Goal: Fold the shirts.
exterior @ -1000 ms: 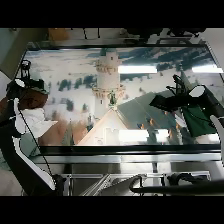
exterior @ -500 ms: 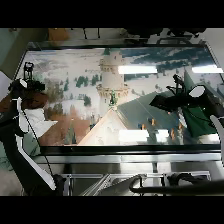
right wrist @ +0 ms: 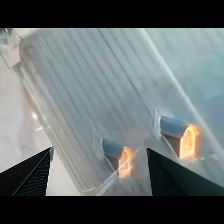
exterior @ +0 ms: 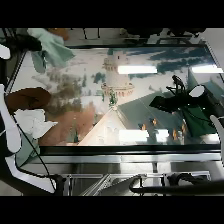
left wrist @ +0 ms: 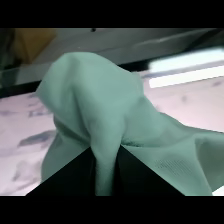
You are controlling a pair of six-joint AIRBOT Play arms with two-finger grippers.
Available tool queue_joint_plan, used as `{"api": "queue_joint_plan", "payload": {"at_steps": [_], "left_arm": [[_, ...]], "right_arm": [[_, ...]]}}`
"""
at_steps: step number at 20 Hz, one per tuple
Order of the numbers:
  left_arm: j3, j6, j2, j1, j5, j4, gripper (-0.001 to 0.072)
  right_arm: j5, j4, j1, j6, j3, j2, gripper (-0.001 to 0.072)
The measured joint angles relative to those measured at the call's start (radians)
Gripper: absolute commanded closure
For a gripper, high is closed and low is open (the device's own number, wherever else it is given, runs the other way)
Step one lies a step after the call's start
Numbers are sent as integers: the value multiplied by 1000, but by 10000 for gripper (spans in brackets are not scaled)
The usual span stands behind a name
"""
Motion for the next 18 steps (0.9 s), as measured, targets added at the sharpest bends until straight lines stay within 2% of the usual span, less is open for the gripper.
{"api": "queue_joint_plan", "payload": {"at_steps": [5,7,11,12,13,14,18], "left_arm": [[-91,-70,167,-159,-366,-180,691],[-192,-99,194,-246,-443,-201,690],[-397,-128,190,-414,-494,-224,684],[-433,-138,177,-447,-494,-225,439],[-455,-153,165,-471,-494,-228,-12],[-468,-170,152,-488,-502,-232,11],[-439,-279,120,-476,-619,-225,12]], "right_arm": [[76,1,0,-25,0,0,70],[97,1,0,-38,0,0,70],[131,1,0,-51,0,0,69],[139,1,0,-52,0,0,70],[143,2,0,-52,0,0,69],[150,6,0,-53,0,0,69],[199,35,1,-74,0,0,69]]}}
